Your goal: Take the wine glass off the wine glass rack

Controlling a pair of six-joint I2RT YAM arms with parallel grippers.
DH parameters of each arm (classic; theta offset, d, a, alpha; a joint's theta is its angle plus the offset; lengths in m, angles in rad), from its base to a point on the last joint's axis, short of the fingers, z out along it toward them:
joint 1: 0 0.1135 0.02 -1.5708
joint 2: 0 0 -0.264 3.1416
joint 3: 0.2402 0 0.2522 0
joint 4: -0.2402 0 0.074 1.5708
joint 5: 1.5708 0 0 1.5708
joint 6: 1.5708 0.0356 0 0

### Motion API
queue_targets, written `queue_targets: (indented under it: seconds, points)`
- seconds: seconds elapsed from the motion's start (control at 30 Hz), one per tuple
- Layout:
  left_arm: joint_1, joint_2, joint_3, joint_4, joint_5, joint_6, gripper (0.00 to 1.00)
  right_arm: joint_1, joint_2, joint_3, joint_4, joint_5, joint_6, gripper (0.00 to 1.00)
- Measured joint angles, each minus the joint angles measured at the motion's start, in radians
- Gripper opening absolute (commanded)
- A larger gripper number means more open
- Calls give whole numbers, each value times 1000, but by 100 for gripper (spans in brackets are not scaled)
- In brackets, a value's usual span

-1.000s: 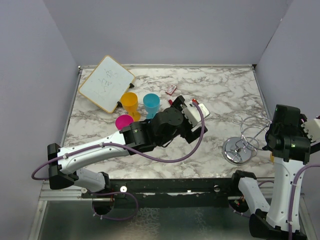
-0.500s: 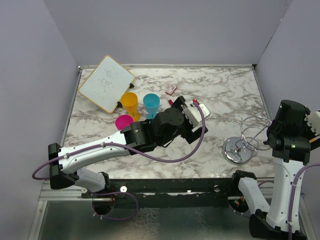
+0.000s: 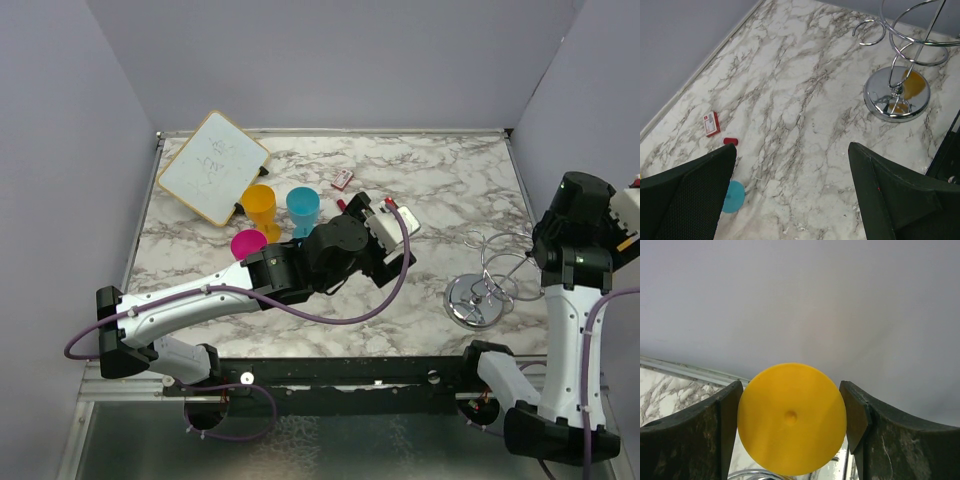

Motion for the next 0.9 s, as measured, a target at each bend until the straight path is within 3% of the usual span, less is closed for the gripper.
queue_targets:
  seconds: [0.67, 0.9]
  points:
    - [5, -22, -48, 18, -29, -11, 96, 0, 288, 122, 193, -222, -18, 56]
    - [100, -26, -72, 18, -15, -82, 96, 0, 362, 187, 243, -393, -16, 55]
